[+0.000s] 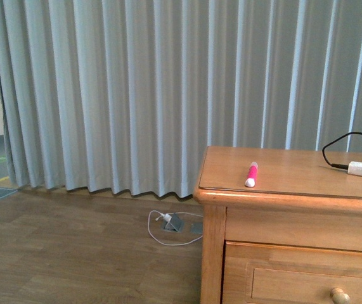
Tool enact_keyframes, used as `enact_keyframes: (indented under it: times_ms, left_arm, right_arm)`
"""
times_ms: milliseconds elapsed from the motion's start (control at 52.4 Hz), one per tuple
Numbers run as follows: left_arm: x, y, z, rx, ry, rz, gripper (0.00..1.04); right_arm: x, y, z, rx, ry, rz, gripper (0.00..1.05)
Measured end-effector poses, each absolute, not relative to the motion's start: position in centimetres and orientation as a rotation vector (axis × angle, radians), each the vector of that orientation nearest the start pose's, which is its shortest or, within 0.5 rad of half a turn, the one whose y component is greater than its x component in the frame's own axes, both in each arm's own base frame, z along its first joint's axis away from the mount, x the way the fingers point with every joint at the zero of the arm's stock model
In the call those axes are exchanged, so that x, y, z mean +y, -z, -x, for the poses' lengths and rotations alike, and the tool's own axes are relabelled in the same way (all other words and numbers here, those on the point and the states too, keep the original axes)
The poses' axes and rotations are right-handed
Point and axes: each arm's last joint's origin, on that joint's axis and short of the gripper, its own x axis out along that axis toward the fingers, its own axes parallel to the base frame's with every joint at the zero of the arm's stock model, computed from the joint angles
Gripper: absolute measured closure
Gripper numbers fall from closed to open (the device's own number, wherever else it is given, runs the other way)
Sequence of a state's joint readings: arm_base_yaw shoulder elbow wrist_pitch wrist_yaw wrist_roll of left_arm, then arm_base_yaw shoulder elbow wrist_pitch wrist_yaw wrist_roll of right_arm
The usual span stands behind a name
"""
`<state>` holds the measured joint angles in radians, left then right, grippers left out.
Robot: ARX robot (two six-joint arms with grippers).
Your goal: Place pink marker in drawer with both arms
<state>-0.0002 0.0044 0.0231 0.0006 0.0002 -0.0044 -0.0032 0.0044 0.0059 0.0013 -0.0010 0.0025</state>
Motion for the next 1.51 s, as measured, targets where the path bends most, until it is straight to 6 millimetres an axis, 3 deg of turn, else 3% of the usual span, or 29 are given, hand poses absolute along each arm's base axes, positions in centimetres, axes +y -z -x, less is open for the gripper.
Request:
enact_keyframes:
  times_ms: [1106, 1239, 1506]
  left_arm:
    - [0.0, -17.1, -9.7, -0.019, 0.000, 0.004, 0.06]
    - [0.0, -17.1, -9.7, -0.019, 0.000, 0.004, 0.06]
    - [0.0, -17.1, -9.7, -0.019, 0.000, 0.004, 0.06]
  right_arm:
    - [0.0, -16.5, -9.8, -0.003, 0.002, -0.002, 0.08]
    - [0.2, -15.8, -9.9, 0.191, 0.019, -0.017, 0.08]
    - [0.4, -16.8, -12.3, 0.281, -0.031, -0.053, 0.08]
